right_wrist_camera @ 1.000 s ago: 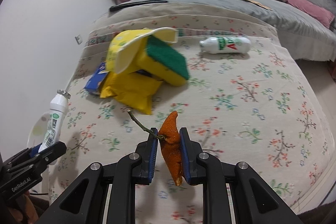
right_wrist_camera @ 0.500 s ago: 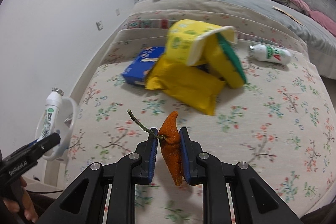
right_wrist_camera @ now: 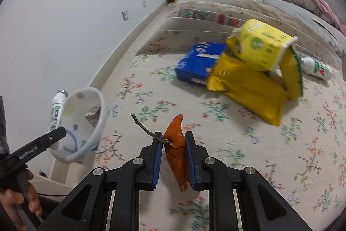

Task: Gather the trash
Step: 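Carry the bottle and peel over the white bin and release both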

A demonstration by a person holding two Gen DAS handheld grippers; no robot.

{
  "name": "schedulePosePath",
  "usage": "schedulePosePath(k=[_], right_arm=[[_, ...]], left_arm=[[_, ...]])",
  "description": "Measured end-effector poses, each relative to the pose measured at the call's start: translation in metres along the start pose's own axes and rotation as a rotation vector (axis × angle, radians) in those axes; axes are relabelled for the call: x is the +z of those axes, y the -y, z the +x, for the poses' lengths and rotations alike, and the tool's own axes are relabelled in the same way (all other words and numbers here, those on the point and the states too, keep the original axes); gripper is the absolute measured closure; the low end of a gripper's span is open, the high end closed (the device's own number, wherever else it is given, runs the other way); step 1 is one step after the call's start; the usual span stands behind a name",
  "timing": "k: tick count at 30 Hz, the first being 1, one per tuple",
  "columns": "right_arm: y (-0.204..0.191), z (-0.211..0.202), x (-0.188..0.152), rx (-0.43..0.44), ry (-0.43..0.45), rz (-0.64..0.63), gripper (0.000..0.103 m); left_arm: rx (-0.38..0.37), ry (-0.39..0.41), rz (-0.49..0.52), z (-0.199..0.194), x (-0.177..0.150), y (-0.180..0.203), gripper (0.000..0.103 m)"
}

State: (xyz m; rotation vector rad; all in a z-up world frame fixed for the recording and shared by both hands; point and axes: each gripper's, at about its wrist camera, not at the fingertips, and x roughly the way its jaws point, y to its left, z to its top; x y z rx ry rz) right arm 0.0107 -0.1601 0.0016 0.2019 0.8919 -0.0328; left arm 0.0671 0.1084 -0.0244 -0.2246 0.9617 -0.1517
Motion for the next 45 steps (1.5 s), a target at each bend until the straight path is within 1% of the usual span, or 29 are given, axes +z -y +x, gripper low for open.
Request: schedulePosePath(k=[2, 5, 6, 8, 9, 10, 12, 14, 15, 19, 23, 28, 34, 40, 41, 42, 43, 45], right_arm=[[-0.005, 0.003, 0.002, 0.016, 0.000, -0.001, 0.081], [-0.010, 0.007, 0.007, 0.039, -0.001, -0.002, 0.081], [-0.012, 0.008, 0.009, 0.045, -0.001, -0.006, 0.081], [-0.016, 0.011, 0.013, 0.060, -0.004, -0.014, 0.081], [-0.019, 0.013, 0.015, 0.070, -0.007, -0.017, 0.081], [-0.021, 0.013, 0.017, 0.077, -0.009, -0.019, 0.081], [-0.028, 0.016, 0.021, 0.096, -0.013, -0.028, 0.081], [-0.036, 0.018, 0.024, 0.115, -0.019, -0.041, 0.081], [-0.041, 0.019, 0.026, 0.124, -0.023, -0.050, 0.081], [-0.062, 0.026, 0.033, 0.172, -0.043, -0.082, 0.081], [-0.088, 0.038, 0.038, 0.216, -0.065, -0.119, 0.081], [-0.115, 0.058, 0.041, 0.263, -0.104, -0.156, 0.081], [-0.132, 0.076, 0.045, 0.295, -0.134, -0.157, 0.081], [-0.140, 0.086, 0.051, 0.311, -0.136, -0.158, 0.080], [-0.141, 0.086, 0.051, 0.317, -0.137, -0.156, 0.078], [-0.141, 0.087, 0.052, 0.320, -0.137, -0.151, 0.069], [-0.140, 0.087, 0.053, 0.326, -0.136, -0.143, 0.052], [-0.136, 0.080, 0.054, 0.342, -0.113, -0.116, 0.029]], left_arm=[[0.012, 0.007, 0.007, 0.003, 0.002, -0.003, 0.052], [0.034, -0.010, -0.014, 0.009, 0.004, -0.011, 0.052], [0.046, -0.009, -0.034, 0.009, 0.006, -0.014, 0.050], [0.064, -0.004, -0.044, 0.006, 0.008, -0.016, 0.040], [0.088, 0.008, -0.043, 0.003, 0.010, -0.017, 0.029], [0.119, 0.018, -0.039, -0.001, 0.010, -0.017, 0.021], [0.187, 0.033, -0.018, -0.007, 0.012, -0.018, 0.019], [0.238, 0.016, -0.010, -0.011, 0.013, -0.022, 0.017], [0.256, 0.007, -0.018, -0.013, 0.013, -0.025, 0.016], [0.285, -0.023, -0.083, -0.019, 0.013, -0.047, 0.012], [0.304, -0.027, -0.121, -0.021, 0.013, -0.059, 0.011], [0.296, -0.031, -0.147, -0.022, 0.011, -0.067, 0.009], [0.288, -0.031, -0.166, -0.022, 0.011, -0.072, 0.009], [0.272, -0.045, -0.183, -0.020, 0.011, -0.077, 0.009], [0.270, -0.047, -0.185, -0.019, 0.011, -0.077, 0.009], [0.268, -0.048, -0.186, -0.019, 0.011, -0.078, 0.009], [0.266, -0.049, -0.188, -0.019, 0.011, -0.078, 0.009], [0.262, -0.051, -0.187, -0.018, 0.011, -0.078, 0.009]])
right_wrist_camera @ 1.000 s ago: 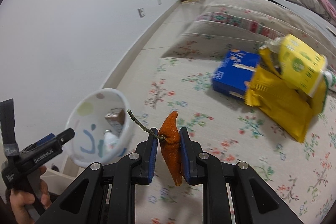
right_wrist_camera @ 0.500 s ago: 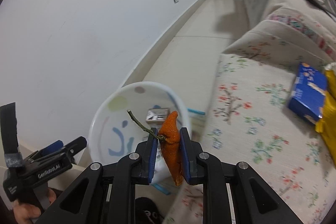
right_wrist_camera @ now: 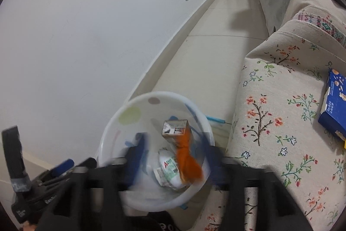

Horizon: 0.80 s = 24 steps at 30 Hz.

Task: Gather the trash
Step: 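Carry the bottle and peel over the white bin and release both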

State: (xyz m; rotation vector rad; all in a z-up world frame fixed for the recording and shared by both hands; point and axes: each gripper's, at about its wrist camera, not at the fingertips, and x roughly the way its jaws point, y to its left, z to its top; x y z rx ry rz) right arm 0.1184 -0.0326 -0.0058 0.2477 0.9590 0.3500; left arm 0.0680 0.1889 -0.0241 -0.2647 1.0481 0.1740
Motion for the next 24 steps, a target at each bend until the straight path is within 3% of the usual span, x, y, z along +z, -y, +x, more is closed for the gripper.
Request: schedulePosePath(k=[12, 20, 24], right_arm=[[0.009, -0.034, -0.003, -0.047, 0.045, -0.007, 0.028], [0.031, -0.062, -0.015, -0.144, 0.051, -0.017, 0.026], [0.051, -0.081, -0.022, -0.187, 0.064, 0.017, 0.020]], left_arm=[[-0.014, -0.013, 0.012, 0.001, -0.002, 0.004, 0.009], [-0.039, -0.023, 0.026, 0.003, -0.006, 0.014, 0.009], [-0.046, -0.036, 0.048, 0.005, -0.011, 0.024, 0.009]])
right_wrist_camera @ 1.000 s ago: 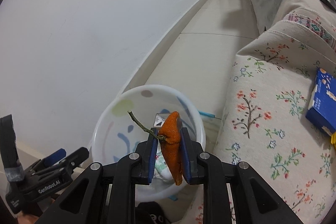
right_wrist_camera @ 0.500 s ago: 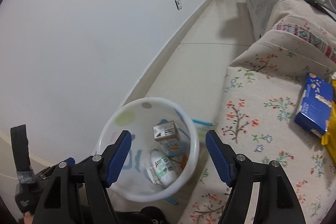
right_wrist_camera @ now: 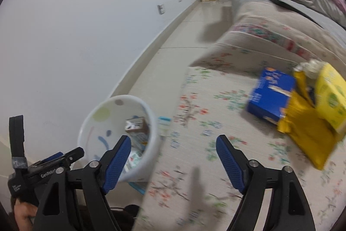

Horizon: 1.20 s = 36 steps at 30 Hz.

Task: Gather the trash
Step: 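Carry the bottle and peel over the white bin and release both, then grasp the yellow paper packaging with the right gripper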

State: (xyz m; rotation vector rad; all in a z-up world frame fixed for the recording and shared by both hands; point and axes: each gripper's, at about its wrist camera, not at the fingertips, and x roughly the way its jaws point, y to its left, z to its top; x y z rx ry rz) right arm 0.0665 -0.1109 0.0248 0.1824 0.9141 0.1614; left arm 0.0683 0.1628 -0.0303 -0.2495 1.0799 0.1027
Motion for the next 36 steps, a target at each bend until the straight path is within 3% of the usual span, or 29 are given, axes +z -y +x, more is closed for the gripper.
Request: schedulePosePath(k=[10, 22, 29, 31, 36], right_arm=[[0.061, -0.042, -0.003, -0.141, 0.007, 0.056, 0.019], [0.145, -0.091, 0.031, -0.285, 0.038, 0.201, 0.019], [0.165, -0.077, 0.056, -0.320, 0.019, 0.244, 0.009], [0.164, -0.068, 0.062, -0.336, 0.008, 0.238, 0.002], [0.167, -0.045, 0.072, -0.417, -0.033, 0.253, 0.002]], left_arm=[[-0.009, -0.025, 0.053, 0.002, -0.009, 0.027, 0.009], [-0.026, -0.004, 0.111, -0.009, -0.006, 0.061, 0.009], [-0.030, -0.013, 0.139, -0.004, -0.006, 0.080, 0.009], [-0.031, -0.012, 0.152, -0.003, -0.006, 0.087, 0.009], [-0.040, -0.014, 0.164, 0.000, -0.005, 0.097, 0.009]])
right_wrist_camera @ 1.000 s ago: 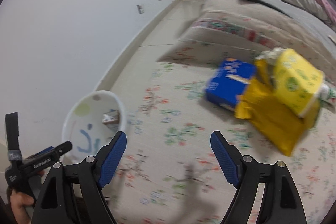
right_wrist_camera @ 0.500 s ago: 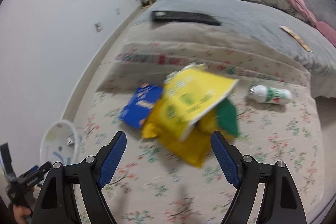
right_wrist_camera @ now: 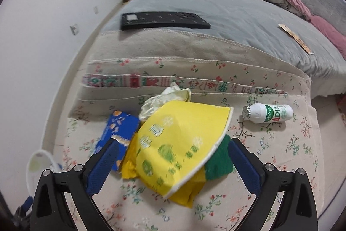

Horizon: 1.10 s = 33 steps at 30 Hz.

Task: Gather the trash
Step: 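Grasp the yellow paper packaging with the right gripper, then reach the left gripper to the blue box while the right gripper holds the yellow packaging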

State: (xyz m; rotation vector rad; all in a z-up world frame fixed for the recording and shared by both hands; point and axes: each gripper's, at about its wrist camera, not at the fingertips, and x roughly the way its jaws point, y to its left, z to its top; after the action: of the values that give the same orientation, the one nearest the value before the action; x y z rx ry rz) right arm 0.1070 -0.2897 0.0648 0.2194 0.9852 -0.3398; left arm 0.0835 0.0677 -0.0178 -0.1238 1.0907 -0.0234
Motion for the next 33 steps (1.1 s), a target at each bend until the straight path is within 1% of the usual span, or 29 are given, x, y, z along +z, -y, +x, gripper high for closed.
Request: schedulePosePath(k=[4, 8, 9, 10, 12, 17, 19, 20, 21, 22, 24, 27, 29, 33], right_arm=[[-0.005, 0.015, 0.005, -0.055, -0.022, -0.023, 0.002], [-0.002, 0.024, 0.005, -0.060, -0.038, -0.023, 0.002], [-0.002, 0.025, 0.005, -0.056, -0.042, -0.024, 0.005], [0.000, 0.026, 0.005, -0.048, -0.046, -0.028, 0.012], [0.003, 0.026, 0.003, -0.027, -0.048, -0.031, 0.020], [0.021, 0.009, -0.001, 0.076, -0.013, -0.008, 0.031], [0.029, -0.001, -0.003, 0.114, 0.007, -0.008, 0.038], [0.033, -0.007, -0.005, 0.135, 0.021, -0.010, 0.040], [0.037, -0.011, -0.006, 0.153, 0.036, -0.011, 0.045], [0.041, -0.015, -0.006, 0.168, 0.045, -0.008, 0.053], [0.052, -0.023, -0.007, 0.211, 0.066, 0.003, 0.062], [0.065, -0.033, -0.007, 0.250, 0.096, 0.010, 0.066], [0.073, -0.042, -0.006, 0.279, 0.116, 0.011, 0.066], [0.090, -0.059, -0.002, 0.371, 0.157, 0.021, 0.067]], left_arm=[[-0.003, -0.004, 0.012, 0.002, 0.001, 0.005, 0.009], [-0.006, -0.006, 0.025, 0.002, 0.001, 0.010, 0.009], [-0.008, -0.006, 0.032, 0.002, 0.001, 0.012, 0.009], [-0.010, -0.006, 0.035, 0.001, 0.001, 0.014, 0.009], [-0.023, -0.013, 0.054, 0.001, 0.001, 0.021, 0.009], [-0.049, -0.014, 0.104, -0.002, 0.002, 0.040, 0.009], [-0.067, -0.014, 0.132, -0.004, 0.004, 0.052, 0.009], [-0.075, -0.015, 0.143, -0.005, 0.005, 0.056, 0.009], [-0.090, -0.018, 0.159, -0.006, 0.007, 0.064, 0.009], [-0.102, -0.020, 0.170, -0.007, 0.009, 0.071, 0.009], [-0.120, -0.022, 0.188, -0.008, 0.012, 0.081, 0.009], [-0.137, -0.020, 0.237, -0.009, 0.018, 0.102, 0.009], [-0.141, -0.022, 0.266, -0.007, 0.022, 0.115, 0.009], [-0.172, -0.003, 0.333, -0.001, 0.031, 0.144, 0.009]])
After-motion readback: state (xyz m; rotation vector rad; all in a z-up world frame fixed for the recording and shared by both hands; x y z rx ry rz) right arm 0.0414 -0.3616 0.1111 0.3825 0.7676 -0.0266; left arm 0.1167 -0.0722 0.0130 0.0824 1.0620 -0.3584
